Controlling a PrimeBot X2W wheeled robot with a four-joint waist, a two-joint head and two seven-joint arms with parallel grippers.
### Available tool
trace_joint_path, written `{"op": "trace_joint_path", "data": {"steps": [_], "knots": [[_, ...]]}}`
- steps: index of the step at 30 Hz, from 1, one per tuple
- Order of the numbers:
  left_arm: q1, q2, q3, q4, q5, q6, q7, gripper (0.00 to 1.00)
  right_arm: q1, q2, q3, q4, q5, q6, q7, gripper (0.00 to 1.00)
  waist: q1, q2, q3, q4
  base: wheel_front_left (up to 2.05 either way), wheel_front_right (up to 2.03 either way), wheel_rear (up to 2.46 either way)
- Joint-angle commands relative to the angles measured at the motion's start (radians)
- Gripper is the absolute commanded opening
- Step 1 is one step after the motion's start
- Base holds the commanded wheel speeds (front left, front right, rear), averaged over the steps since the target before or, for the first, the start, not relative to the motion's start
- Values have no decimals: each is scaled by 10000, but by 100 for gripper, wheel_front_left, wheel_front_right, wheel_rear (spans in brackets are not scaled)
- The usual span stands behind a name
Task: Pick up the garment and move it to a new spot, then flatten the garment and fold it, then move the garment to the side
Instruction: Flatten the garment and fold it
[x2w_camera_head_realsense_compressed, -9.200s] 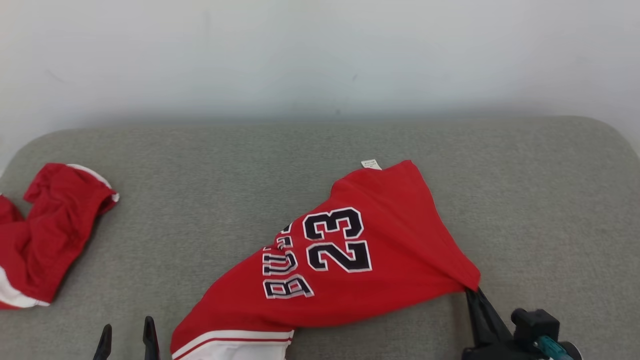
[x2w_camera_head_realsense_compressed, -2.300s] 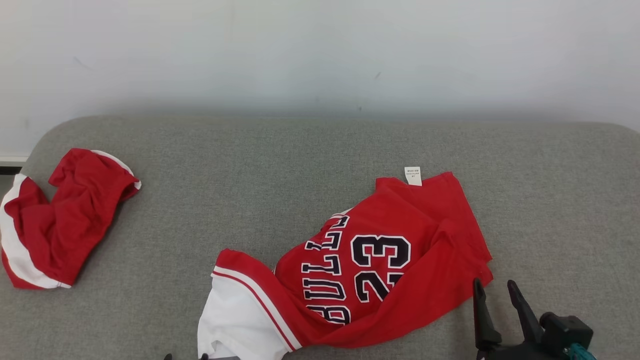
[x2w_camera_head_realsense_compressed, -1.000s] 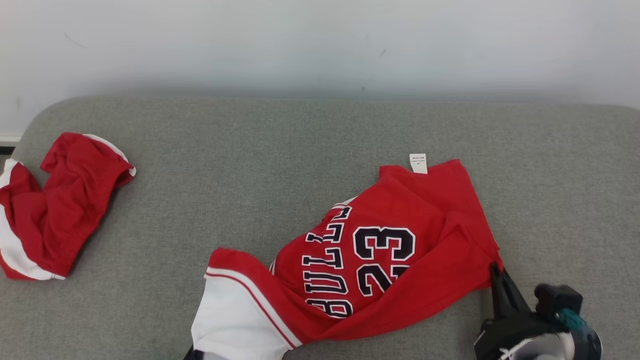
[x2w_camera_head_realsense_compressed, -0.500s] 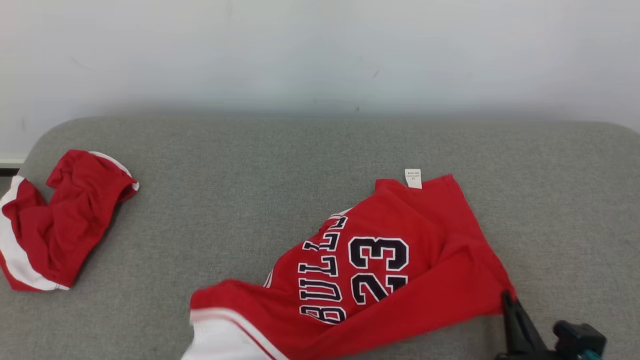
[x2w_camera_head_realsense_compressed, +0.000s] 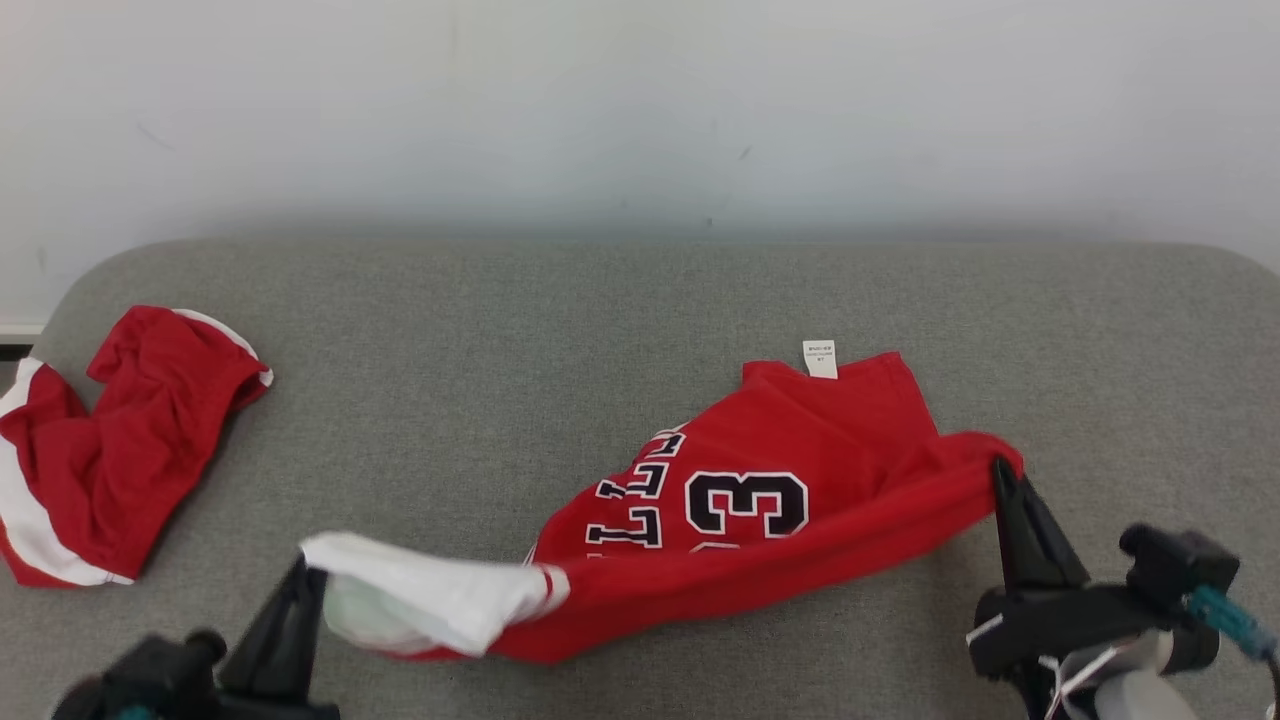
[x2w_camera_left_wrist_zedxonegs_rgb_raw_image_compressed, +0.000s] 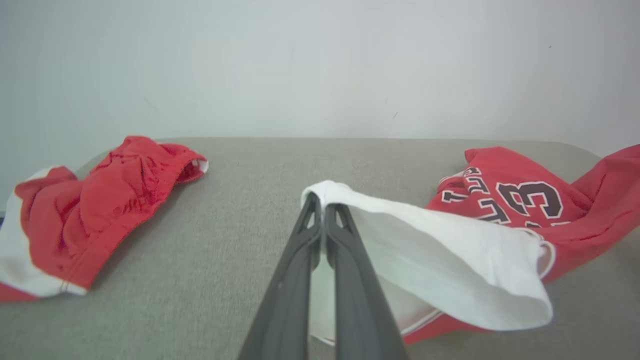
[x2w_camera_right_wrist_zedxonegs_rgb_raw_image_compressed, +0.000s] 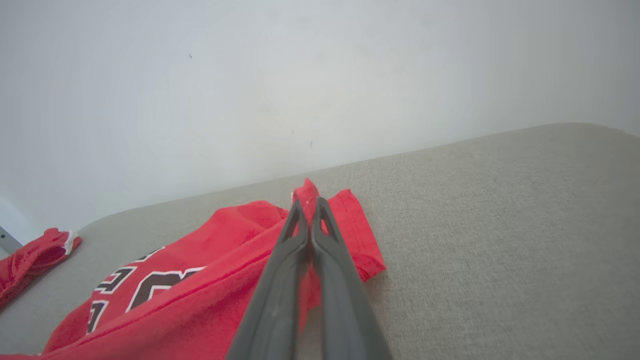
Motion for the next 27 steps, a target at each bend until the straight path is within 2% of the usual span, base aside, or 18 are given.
{"op": "trace_joint_path", "data": {"steps": [1, 8, 12, 16, 19, 23, 27], "knots": [[-498, 232, 5, -174, 14, -74, 170, 0, -347, -116, 50, -60, 261, -19, 175, 0, 0, 0, 160, -39, 0, 0, 0], [-4505, 1608, -490, -206, -786, -260, 1897, 0, -3430, -526, 108, 13, 1730, -19, 1608, 0, 0, 0, 1304, -91, 0, 0, 0], [-7571, 2456, -1632, 200, -1314, -226, 2696, 0, -5937, -616, 28, 548, 2220, -19, 2392, 0, 0, 0, 2345, -119, 0, 0, 0], [-10765, 2650, -2378, 1294, -2278, -228, 3201, 0, -8707, -393, -243, 1571, 2710, -19, 3033, 0, 0, 0, 3371, -132, 0, 0, 0], [-13008, 2717, -2707, 2436, -2584, -228, 3336, 0, -10803, -258, -394, 2488, 2709, -18, 3215, 0, 0, 0, 4013, -219, 0, 0, 0], [-15460, 2434, -2927, 3932, -2933, -231, 3032, 0, -13072, -148, -706, 3838, 2428, -19, 3001, 0, 0, 0, 4655, -261, 0, 0, 0], [-17496, 2307, -3490, 5093, -2763, -230, 2587, 0, -14884, -39, -627, 4865, 2016, -18, 2675, 0, 0, 0, 5079, -250, 0, 0, 0]]}}
